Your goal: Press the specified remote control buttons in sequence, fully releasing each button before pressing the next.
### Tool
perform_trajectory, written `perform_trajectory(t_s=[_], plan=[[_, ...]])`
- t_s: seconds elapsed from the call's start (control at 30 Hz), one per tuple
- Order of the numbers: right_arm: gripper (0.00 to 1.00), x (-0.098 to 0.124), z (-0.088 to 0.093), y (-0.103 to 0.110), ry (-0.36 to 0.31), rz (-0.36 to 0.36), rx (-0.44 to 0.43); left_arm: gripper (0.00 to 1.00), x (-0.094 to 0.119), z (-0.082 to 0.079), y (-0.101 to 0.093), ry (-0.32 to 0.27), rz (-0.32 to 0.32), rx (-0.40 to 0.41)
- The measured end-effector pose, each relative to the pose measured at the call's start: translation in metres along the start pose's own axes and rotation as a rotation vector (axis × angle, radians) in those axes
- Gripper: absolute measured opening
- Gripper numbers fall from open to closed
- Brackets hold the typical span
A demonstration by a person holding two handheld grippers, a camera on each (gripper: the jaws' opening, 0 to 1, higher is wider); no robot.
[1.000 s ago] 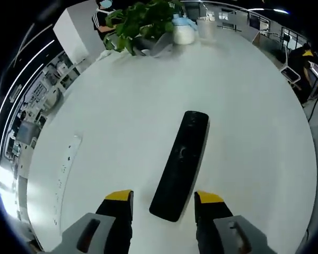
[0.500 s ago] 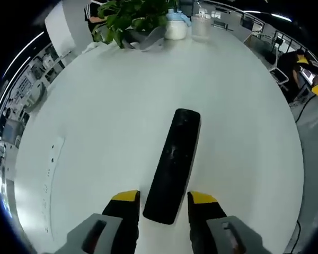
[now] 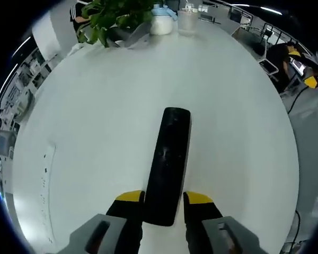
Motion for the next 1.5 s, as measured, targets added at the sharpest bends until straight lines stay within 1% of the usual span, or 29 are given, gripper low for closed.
perform_trajectory(t_s=[0.13, 0.2, 0.3, 0.37, 0.43, 0.7, 0.8, 0.93, 1.13, 1.37, 1.5], plan=[[0.56, 0.000, 0.000, -0.001, -0.003, 0.002, -0.004, 0.30, 0.000, 0.000, 0.000, 0.005, 0.002, -0.011], [0.55, 0.000, 0.000, -0.001, -0.002, 0.001, -0.003, 0.29, 0.000, 0.000, 0.000, -0.003, 0.005, -0.014], [0.55, 0.000, 0.000, 0.000, -0.002, -0.001, -0.002, 0.27, 0.000, 0.000, 0.002, -0.025, 0.002, 0.001], [0.55, -0.001, 0.000, 0.000, -0.002, -0.003, -0.002, 0.25, 0.000, 0.000, 0.001, -0.039, 0.001, -0.004], [0.55, -0.001, 0.000, 0.000, -0.001, -0.004, 0.001, 0.25, 0.000, -0.001, 0.001, -0.041, 0.000, -0.011], [0.54, -0.001, 0.000, 0.000, 0.001, -0.001, 0.002, 0.24, 0.000, -0.002, -0.001, -0.018, -0.006, -0.048], [0.55, 0.000, 0.000, -0.002, -0.004, 0.005, -0.008, 0.24, 0.000, -0.003, -0.002, -0.014, -0.020, -0.065], [0.55, 0.000, 0.000, -0.001, -0.002, 0.003, -0.005, 0.23, 0.000, -0.003, -0.002, -0.010, -0.028, -0.063], [0.54, 0.000, 0.001, -0.002, 0.001, 0.009, -0.007, 0.23, 0.001, -0.003, -0.004, 0.008, -0.062, -0.086], [0.54, 0.000, 0.002, -0.003, 0.001, 0.014, -0.009, 0.23, 0.001, -0.003, -0.006, 0.032, -0.054, -0.071], [0.52, 0.002, 0.001, -0.004, -0.006, 0.015, -0.008, 0.23, 0.001, -0.002, -0.011, 0.048, -0.057, -0.092]])
Point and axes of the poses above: the point that each gripper's makers call its tool centre point, and the gripper's own axes: x roughly backward along the fingers, y roughly to its left, z roughly out of its underside, the point moved 1 cm from there along x, roughly backward along the fingers, and after that the axes turned 12 degrees about y, right-handed, at the moved point
